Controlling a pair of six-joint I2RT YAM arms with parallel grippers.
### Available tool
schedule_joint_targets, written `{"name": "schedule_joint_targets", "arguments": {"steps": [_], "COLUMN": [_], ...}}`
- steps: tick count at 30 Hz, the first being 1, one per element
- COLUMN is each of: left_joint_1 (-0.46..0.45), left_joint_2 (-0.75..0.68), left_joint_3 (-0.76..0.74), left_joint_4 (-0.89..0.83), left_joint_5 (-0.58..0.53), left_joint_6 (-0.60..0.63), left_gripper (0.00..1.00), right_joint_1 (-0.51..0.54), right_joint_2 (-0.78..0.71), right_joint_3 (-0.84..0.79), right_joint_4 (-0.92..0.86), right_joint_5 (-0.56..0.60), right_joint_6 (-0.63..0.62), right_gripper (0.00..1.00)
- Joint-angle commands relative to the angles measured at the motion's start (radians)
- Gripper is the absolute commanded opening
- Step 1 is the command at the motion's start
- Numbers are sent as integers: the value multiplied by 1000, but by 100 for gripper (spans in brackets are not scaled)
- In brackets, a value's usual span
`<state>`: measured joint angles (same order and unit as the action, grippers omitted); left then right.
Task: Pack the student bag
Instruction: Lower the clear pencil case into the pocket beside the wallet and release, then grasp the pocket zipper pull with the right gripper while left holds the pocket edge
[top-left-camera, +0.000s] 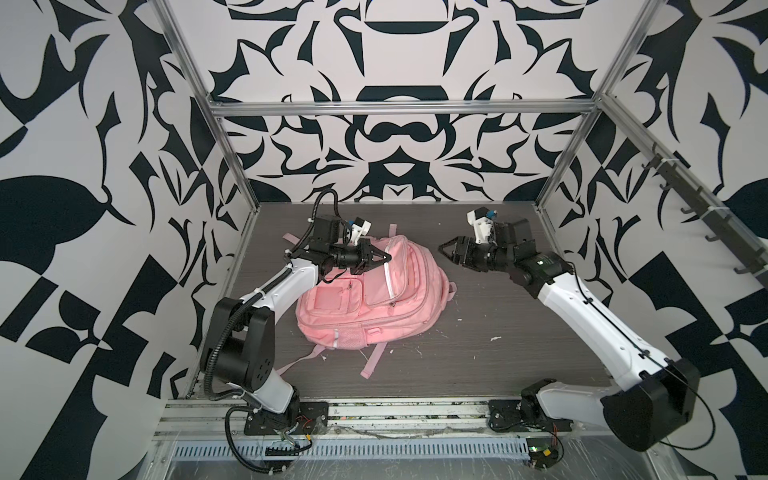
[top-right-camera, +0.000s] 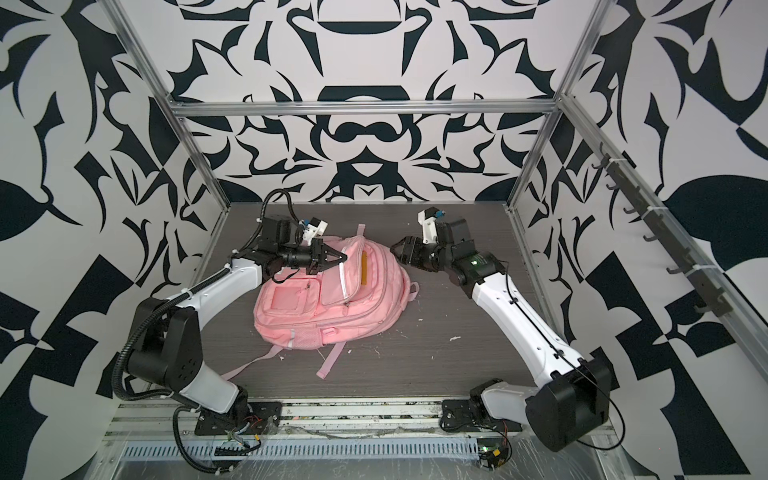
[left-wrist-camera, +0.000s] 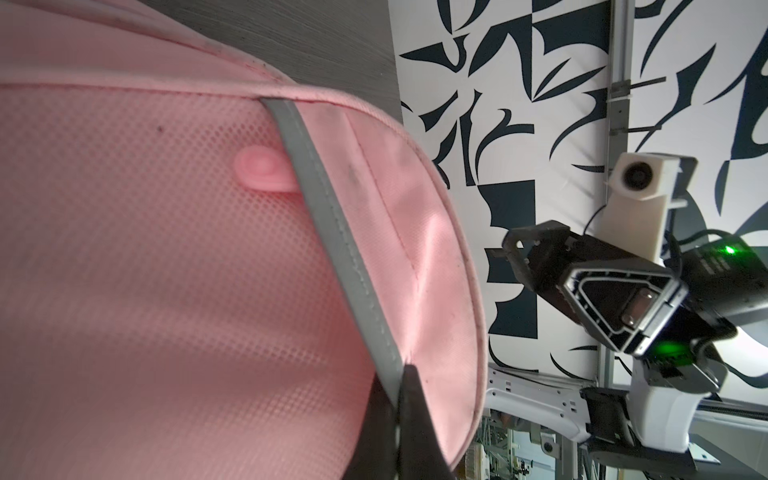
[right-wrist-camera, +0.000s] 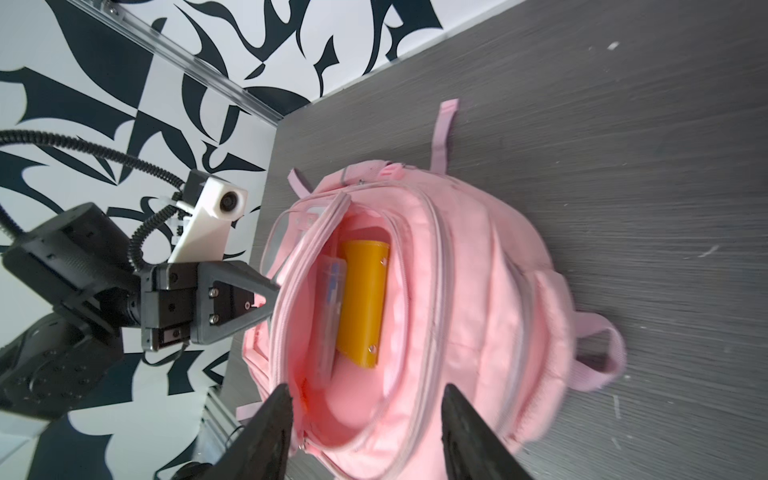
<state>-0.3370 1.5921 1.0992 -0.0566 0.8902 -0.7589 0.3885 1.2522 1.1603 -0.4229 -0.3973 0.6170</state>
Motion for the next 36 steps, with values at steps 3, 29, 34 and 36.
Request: {"name": "schedule_joint_targets", "arguments": {"steps": [3, 29, 34, 36], "left_joint_1": [-32, 36, 36, 35], "left_joint_2": [21, -372, -292, -260], "left_joint_3": [59, -269, -287, -303], "left_joint_4": [-39, -389, -325, -286], "left_joint_5": [-74, -207, -209, -202], "left_joint_6": [18, 92, 74, 55], "left_gripper": [11, 84, 82, 79], "right_joint_1": [13, 443, 474, 479], "right_joint_2": [-25, 193, 248, 265], "right_joint_3": [-27, -63, -44, -45], "right_joint_4": [-30, -14, -17, -12], "right_joint_5": [22, 260, 299, 314], "right_joint_6": [-46, -114, -74, -62], "right_gripper": [58, 61, 58, 57]}}
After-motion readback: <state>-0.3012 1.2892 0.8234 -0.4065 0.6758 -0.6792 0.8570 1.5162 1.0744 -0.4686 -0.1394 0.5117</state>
